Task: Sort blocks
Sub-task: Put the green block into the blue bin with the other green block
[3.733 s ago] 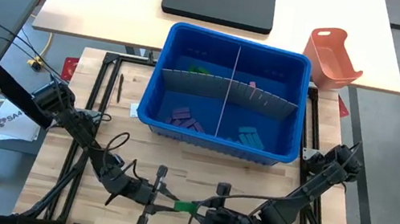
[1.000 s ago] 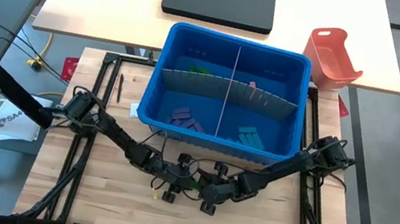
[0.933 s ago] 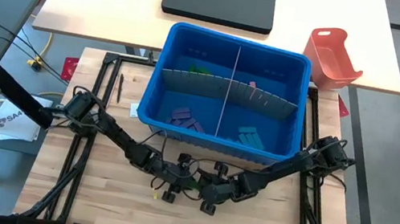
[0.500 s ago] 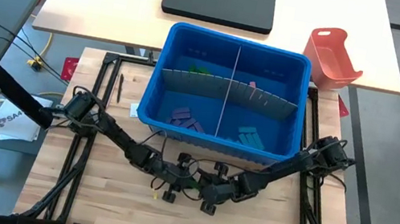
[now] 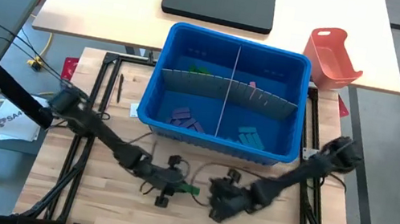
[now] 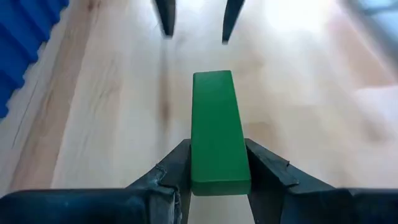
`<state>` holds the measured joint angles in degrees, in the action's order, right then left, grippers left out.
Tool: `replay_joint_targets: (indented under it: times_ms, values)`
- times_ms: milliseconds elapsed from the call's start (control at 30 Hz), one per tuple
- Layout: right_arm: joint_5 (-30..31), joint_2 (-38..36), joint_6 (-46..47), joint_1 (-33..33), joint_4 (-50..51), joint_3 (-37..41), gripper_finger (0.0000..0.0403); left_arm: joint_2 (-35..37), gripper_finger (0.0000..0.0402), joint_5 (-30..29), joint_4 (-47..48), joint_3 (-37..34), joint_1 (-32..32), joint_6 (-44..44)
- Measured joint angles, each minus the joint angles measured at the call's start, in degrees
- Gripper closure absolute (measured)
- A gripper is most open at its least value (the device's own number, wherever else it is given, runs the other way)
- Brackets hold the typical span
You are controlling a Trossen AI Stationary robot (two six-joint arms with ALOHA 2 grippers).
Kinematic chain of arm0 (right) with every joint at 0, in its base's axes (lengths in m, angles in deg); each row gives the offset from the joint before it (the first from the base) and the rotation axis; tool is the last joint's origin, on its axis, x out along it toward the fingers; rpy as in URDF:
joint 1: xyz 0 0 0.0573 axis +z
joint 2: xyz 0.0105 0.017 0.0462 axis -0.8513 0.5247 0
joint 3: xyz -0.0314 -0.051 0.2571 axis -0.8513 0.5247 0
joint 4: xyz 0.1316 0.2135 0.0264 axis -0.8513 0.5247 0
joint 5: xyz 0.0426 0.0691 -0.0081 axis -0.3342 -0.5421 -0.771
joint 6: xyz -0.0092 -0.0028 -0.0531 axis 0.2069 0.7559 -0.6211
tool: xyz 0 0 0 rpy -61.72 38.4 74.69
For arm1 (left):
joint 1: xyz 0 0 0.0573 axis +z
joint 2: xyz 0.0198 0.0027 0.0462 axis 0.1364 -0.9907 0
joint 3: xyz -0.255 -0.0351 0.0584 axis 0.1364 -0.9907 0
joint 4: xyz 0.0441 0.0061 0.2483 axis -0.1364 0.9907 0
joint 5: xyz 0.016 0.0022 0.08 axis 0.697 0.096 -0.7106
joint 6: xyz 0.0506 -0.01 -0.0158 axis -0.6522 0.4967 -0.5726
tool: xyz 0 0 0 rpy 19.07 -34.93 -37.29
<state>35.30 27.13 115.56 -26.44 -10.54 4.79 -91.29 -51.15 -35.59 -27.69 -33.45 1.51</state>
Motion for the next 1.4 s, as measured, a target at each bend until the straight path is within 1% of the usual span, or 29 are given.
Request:
replay_joint_targets:
  times_ms: [67,167,200,267,333,400,433,500,533,600,667,767,833,933,1033,1167,1267,1333,1400]
  values:
    - [2.8,-2.6,3.1,3.6,2.4,0.0,0.0213,4.3,0.0296,-1.7,3.1,0.1,-1.8,3.2]
    - [9.5,-6.4,7.4,9.2,4.5,0.0,0.0212,11.8,0.0296,-4.6,13.6,4.1,-2.9,10.6]
    - [12.1,-7.5,8.5,11.0,5.0,0.0,0.0212,14.0,0.0296,-5.2,18.4,6.8,-2.5,11.2]
    - [18.1,-9.2,10.3,13.8,5.6,0.0,0.0211,17.4,0.0296,-7.0,28.6,13.7,-1.2,9.4]
    - [24.4,-10.5,10.6,15.9,5.8,0.0,0.0211,18.5,0.0296,-9.8,39.7,22.6,1.2,6.9]
    - [28.6,-11.1,10.5,16.9,5.9,0.0,0.0211,18.5,0.0296,-10.2,49.5,32.5,5.5,2.8]
    - [29.9,-11.2,10.5,17.0,6.2,0.0,0.0211,18.0,0.0296,-9.8,53.4,37.2,8.6,0.0]
    - [31.5,-11.3,10.5,16.7,6.7,0.0,0.0211,16.9,0.0296,-8.5,58.3,45.6,15.7,-4.5]
    - [31.6,-11.3,10.4,16.2,6.9,0.0,0.0211,16.0,0.0296,-7.2,60.7,49.4,19.8,-6.1]
    - [31.4,-11.2,10.3,15.2,7.1,0.0,0.0211,14.0,0.0296,-2.6,63.3,55.4,28.5,-8.8]
    - [30.2,-11.0,10.2,14.1,7.5,0.0,0.0210,11.8,0.0296,2.7,64.5,59.4,37.0,-10.3]
    - [29.3,-10.9,9.9,13.0,8.1,0.0,0.0210,7.9,0.0296,9.3,64.5,61.6,48.4,-11.6]
    - [29.5,-10.9,9.8,12.7,8.5,0.0,0.0210,4.7,0.0296,13.0,64.7,61.8,54.5,-12.0]
    - [29.5,-10.9,10.0,12.6,9.0,0.0,0.0210,-0.5,0.0296,17.7,66.2,61.8,61.3,-12.1]
    - [29.5,-10.8,10.5,12.6,9.4,0.0,0.0210,-5.5,0.0296,19.4,67.6,61.8,65.8,-10.8]
    - [29.5,-10.8,10.5,12.6,9.4,0.0,0.0210,-11.1,0.0296,20.3,69.0,61.7,68.2,-6.8]
    - [29.7,-10.8,10.5,12.6,9.4,0.0,0.0210,-13.2,0.0296,18.7,68.5,61.9,67.9,-4.5]
    - [29.8,-10.8,10.5,12.6,9.4,0.0,0.0210,-14.2,0.0296,19.0,68.0,61.9,67.4,-2.1]
    - [29.8,-10.8,10.5,12.6,9.4,0.0,0.0210,-15.7,0.0296,17.2,68.1,61.7,67.0,0.6]
